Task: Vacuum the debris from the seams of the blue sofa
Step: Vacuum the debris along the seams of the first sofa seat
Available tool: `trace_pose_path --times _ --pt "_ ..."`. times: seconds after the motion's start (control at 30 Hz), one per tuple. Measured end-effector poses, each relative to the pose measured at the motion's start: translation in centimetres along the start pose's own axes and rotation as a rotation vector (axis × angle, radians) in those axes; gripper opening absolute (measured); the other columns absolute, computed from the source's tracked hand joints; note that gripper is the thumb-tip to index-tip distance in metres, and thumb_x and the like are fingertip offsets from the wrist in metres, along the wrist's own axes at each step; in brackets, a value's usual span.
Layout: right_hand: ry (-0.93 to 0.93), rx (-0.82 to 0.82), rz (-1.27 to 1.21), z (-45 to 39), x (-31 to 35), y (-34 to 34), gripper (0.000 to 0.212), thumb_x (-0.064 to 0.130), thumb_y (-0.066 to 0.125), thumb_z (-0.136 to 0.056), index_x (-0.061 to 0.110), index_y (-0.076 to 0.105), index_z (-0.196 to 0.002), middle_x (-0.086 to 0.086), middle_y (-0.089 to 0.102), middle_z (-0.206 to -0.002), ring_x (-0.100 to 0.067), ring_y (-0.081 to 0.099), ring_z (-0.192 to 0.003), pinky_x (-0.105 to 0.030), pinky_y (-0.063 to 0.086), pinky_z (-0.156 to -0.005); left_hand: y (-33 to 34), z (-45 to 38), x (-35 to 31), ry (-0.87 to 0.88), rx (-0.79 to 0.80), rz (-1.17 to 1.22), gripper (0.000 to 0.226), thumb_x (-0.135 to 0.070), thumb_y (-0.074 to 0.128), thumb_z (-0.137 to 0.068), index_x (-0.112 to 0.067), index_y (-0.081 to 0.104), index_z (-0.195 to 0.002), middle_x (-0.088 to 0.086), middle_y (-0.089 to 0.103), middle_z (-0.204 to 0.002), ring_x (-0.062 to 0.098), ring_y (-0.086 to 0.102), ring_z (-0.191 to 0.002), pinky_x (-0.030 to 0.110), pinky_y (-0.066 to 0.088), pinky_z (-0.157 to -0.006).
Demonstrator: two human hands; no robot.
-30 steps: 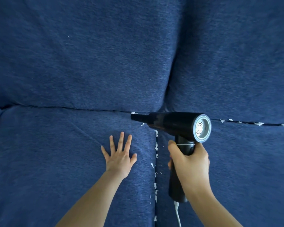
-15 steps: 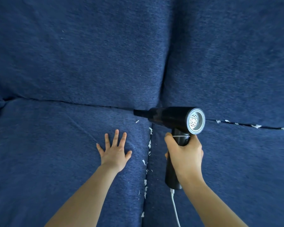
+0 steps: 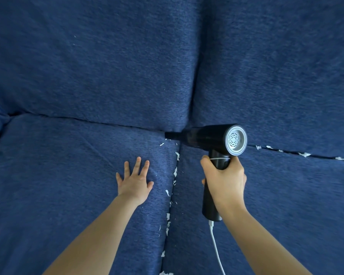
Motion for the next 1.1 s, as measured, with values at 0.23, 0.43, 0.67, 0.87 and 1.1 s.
trace_pose_path --times 0.23,0.43,0.67,0.87,1.1 --pt "0.013 -0.029 -0.027 -0.2 -0.1 -1.5 0.020 0.031 0.071 -0.080 0.017 0.058 -0.078 0.000 0.066 -0.059 -0.024 0.071 -0.065 -0.032 0.053 -0.067 0.4 0.1 0.0 -0.001 -0.021 -0.016 0.070 -0.051 0.030 -0.101 -0.033 -0.015 -0.152 -0.006 -0.025 -0.159 0.033 -0.020 -0.146 0.059 0.003 -0.118" --pt "0.054 -0.037 -0.018 -0.2 -1.1 -2.2 0.018 0.030 0.069 -0.080 0.015 0.060 -0.081 0.001 0.065 -0.054 -0.022 0.070 -0.061 -0.044 0.057 -0.080 0.5 0.0 -0.1 0.000 -0.027 -0.015 0.070 -0.052 0.029 -0.101 -0.033 -0.016 -0.152 -0.006 -0.026 -0.158 0.033 -0.020 -0.146 0.059 0.004 -0.118" --pt "0.061 -0.056 -0.029 1.1 -1.1 -4.1 0.019 0.028 0.071 -0.083 0.013 0.060 -0.083 -0.005 0.068 -0.062 -0.019 0.069 -0.057 -0.046 0.059 -0.078 0.6 0.3 -0.1 0.000 -0.034 0.001 0.068 -0.050 0.028 -0.101 -0.033 -0.014 -0.152 -0.006 -0.025 -0.159 0.033 -0.019 -0.146 0.058 0.004 -0.118" --pt "0.054 -0.103 -0.016 0.3 -1.0 -3.6 0.020 0.034 0.070 -0.078 0.019 0.057 -0.079 -0.001 0.068 -0.065 -0.031 0.071 -0.076 -0.045 0.057 -0.080 0.7 0.4 -0.2 -0.003 -0.033 -0.008 0.066 -0.048 0.026 -0.102 -0.033 -0.015 -0.152 -0.006 -0.026 -0.158 0.033 -0.020 -0.146 0.056 0.005 -0.119" --pt "0.055 -0.066 -0.056 1.3 -0.3 -3.9 0.017 0.028 0.071 -0.081 0.014 0.060 -0.081 -0.003 0.067 -0.062 -0.018 0.070 -0.059 -0.037 0.057 -0.070 0.9 0.4 -0.1 0.007 -0.043 -0.002 0.065 -0.048 0.025 -0.103 -0.034 -0.014 -0.152 -0.006 -0.026 -0.158 0.032 -0.020 -0.146 0.055 0.005 -0.119"
Point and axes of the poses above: each hand's wrist, its own z-axis away from the middle knuckle, its own y-axis out of the palm, x = y × z, the point moved 5 cm from there along -z, towards the middle knuckle
